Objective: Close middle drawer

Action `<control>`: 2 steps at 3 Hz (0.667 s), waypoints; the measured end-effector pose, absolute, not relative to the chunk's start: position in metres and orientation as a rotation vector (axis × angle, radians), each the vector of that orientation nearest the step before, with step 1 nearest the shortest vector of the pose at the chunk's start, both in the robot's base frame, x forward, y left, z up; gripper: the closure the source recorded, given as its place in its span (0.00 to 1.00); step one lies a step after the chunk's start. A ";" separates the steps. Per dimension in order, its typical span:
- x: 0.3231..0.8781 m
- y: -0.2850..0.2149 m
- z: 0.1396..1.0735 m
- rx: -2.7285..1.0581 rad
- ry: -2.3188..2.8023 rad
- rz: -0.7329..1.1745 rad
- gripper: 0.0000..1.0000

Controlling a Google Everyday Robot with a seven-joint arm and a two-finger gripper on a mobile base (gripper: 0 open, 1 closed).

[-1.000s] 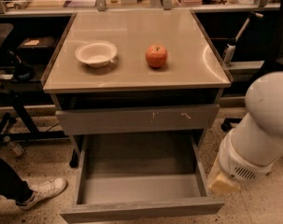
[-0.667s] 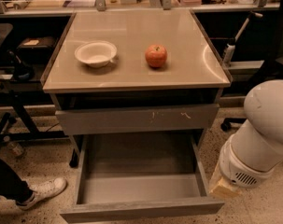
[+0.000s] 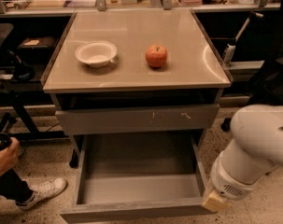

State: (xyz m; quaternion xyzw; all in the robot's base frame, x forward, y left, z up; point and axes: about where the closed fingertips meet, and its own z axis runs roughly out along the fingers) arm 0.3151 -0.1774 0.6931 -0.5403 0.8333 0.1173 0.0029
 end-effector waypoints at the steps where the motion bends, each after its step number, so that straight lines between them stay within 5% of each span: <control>1: 0.306 -0.171 0.616 -1.676 2.676 0.485 1.00; 2: 0.301 -0.167 0.556 -1.644 2.732 0.591 1.00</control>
Offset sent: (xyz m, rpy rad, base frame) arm -0.0153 0.0104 -0.1953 0.0602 0.2321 -0.0922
